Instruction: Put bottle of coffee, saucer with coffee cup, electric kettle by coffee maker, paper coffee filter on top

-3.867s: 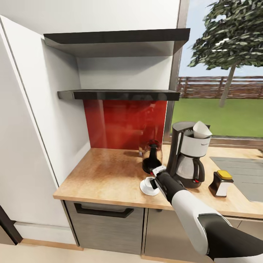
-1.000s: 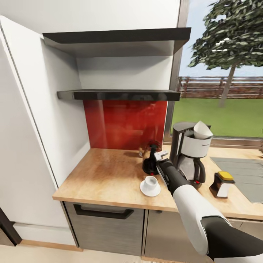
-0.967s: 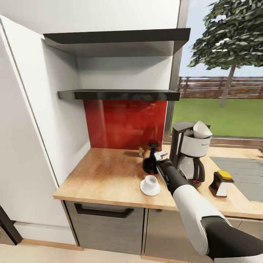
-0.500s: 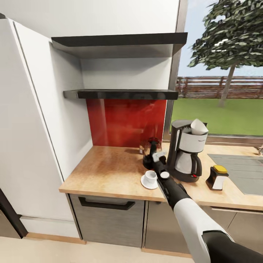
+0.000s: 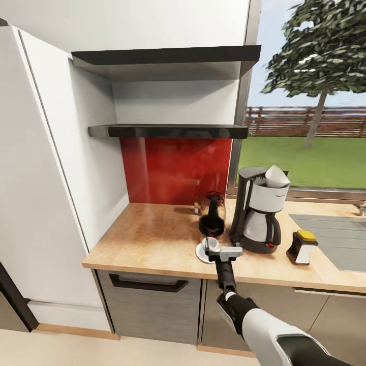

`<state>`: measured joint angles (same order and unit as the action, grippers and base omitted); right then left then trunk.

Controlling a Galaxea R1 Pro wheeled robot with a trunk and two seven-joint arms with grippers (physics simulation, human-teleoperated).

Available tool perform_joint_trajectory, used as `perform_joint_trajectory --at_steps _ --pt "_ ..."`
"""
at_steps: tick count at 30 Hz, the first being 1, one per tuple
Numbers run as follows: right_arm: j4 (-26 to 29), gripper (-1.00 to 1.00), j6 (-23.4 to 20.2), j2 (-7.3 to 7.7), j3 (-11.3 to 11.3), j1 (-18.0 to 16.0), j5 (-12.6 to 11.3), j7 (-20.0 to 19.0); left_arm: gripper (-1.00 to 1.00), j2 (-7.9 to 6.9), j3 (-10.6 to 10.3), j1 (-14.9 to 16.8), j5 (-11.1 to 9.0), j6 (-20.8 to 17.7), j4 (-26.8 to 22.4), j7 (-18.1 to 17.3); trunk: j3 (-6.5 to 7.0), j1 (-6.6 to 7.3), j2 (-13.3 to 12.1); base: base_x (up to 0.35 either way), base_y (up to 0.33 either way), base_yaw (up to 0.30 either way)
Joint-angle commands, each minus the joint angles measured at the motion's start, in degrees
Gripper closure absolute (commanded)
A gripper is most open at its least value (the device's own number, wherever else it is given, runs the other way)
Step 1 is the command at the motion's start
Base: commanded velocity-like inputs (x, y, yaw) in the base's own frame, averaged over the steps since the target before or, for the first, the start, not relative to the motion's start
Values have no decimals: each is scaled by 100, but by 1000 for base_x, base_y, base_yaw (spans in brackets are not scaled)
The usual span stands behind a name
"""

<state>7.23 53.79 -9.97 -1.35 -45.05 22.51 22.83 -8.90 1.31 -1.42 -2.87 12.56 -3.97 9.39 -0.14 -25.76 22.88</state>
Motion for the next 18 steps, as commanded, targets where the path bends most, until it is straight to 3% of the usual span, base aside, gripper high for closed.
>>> perform_joint_trajectory --at_steps 1,2,7,13,18 --pt "-219 -100 417 -2 -6 39 72 290 -100 3 11 -6 -30 10 -9 -4 -1 -2 4 0 0 0" --pt "-340 -100 621 3 -6 104 72 505 -100 6 13 -7 -29 10 -8 -5 -1 -2 4 0 0 0" --pt "-514 -100 621 143 -6 576 63 1097 -100 3 7 -8 -28 10 -8 -7 -1 -2 4 0 0 0" --pt "-548 -100 621 187 -6 1197 43 1212 -100 2 1 -9 -26 10 -7 -7 -1 -2 4 0 0 0" --pt "-557 -100 621 198 -4 1921 -367 1235 -100 16 22 -16 57 2 7 -13 -1 -2 4 0 0 0"
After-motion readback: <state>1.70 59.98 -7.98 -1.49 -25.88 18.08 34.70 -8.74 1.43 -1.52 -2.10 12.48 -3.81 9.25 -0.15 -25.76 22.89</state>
